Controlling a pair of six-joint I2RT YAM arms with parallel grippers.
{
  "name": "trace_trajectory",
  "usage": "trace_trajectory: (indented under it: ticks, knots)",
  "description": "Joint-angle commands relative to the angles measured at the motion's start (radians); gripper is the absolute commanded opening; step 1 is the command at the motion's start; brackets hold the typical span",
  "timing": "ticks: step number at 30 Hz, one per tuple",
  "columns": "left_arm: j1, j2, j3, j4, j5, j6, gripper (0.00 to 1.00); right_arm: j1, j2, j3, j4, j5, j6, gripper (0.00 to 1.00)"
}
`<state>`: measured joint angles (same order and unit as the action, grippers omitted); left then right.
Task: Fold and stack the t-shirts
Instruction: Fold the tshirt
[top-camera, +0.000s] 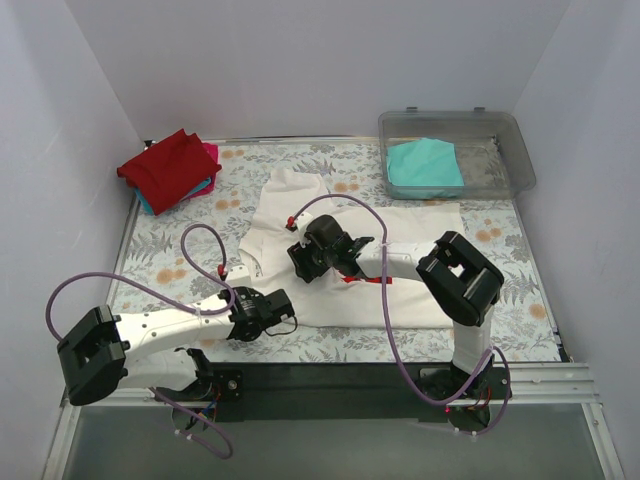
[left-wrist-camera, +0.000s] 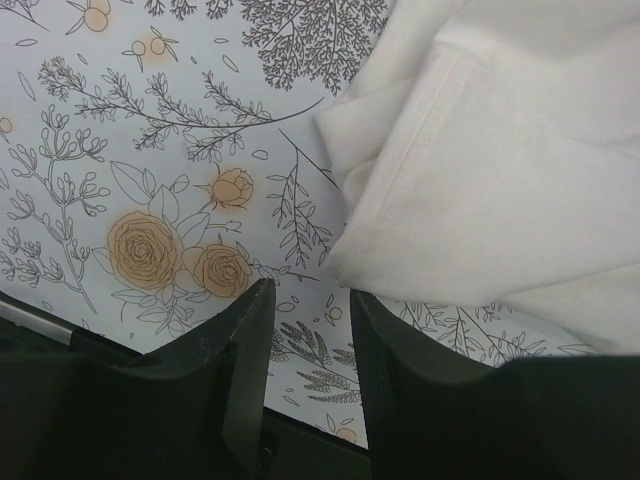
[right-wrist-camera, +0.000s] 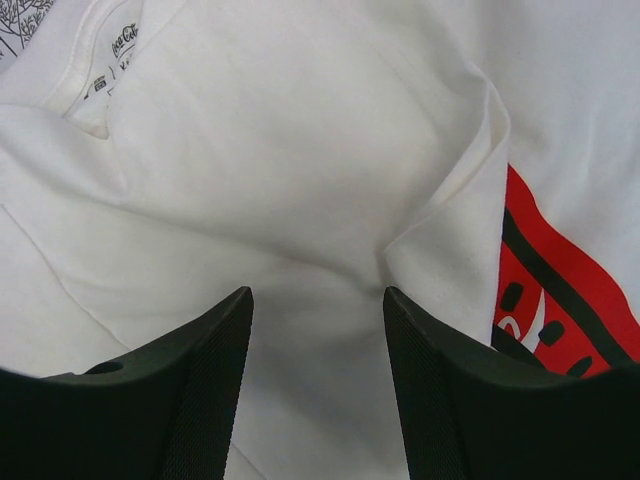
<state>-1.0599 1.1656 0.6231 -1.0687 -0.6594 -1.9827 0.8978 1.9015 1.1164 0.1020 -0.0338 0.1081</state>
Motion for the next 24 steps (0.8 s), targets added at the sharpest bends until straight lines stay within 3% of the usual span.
trace_trajectory:
  ticks: [1,6,8,13,21,24]
  knots:
    - [-0.005,0.006,0.038,-0.028,-0.078,-0.246,0.35,-0.003,-0.058,-0.003,0.008,-0.014,-0.004,0.5]
    - [-0.003,-0.014,0.039,-0.016,-0.114,-0.246,0.28,-0.003,-0.064,-0.01,0.01,-0.012,-0.004,0.5]
    - [-0.003,-0.014,0.043,-0.034,-0.121,-0.264,0.12,-0.003,-0.065,-0.012,0.01,-0.014,-0.004,0.5]
    - [-0.003,-0.018,0.038,-0.013,-0.118,-0.24,0.0,-0.003,-0.07,-0.017,0.011,-0.017,-0.004,0.5]
    - [-0.006,-0.021,0.067,-0.004,-0.115,-0.203,0.0,-0.002,-0.091,-0.03,0.013,-0.044,-0.007,0.5]
    - [-0.008,-0.093,0.099,0.082,-0.114,-0.095,0.0,0.003,-0.125,-0.038,0.011,-0.051,-0.01,0.5]
